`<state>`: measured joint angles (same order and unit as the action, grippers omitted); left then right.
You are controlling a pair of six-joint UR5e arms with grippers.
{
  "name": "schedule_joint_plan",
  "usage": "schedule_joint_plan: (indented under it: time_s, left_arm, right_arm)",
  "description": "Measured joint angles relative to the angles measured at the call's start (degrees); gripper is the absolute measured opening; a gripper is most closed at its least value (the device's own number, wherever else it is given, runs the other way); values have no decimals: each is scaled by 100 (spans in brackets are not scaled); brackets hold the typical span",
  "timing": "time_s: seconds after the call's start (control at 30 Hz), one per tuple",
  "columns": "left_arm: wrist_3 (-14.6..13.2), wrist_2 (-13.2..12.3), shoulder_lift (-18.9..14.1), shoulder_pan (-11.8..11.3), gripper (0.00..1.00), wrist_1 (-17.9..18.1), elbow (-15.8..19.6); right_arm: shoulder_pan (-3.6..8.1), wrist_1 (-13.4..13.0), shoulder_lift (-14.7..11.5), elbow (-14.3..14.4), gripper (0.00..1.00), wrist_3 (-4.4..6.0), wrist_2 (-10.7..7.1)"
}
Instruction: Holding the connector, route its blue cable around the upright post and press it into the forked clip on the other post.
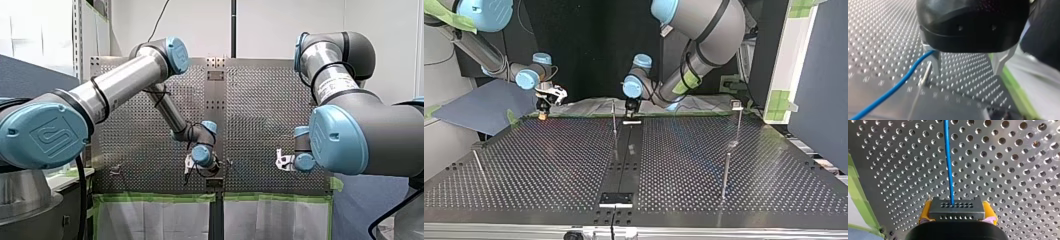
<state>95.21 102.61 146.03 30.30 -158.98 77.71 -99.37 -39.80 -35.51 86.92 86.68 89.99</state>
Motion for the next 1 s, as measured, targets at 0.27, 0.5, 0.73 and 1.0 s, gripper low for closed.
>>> schedule_joint_plan:
  time_s: [0.27, 0.5, 0.73, 1.0]
  left_arm:
    - [0, -419, -357, 39, 100, -42, 402]
    - [-47, -588, -413, 168, 100, -72, 553]
    - [-62, -585, -488, 235, 100, -75, 564]
    - [-65, -573, -562, 336, 100, -97, 573]
  right_arm:
    - [0, 57, 1, -1, 0, 0, -6]
    - [1, 124, 0, 0, 0, -2, -7]
    - [1, 165, -1, -1, 0, -7, -7]
    - [0, 188, -2, -1, 0, -4, -7]
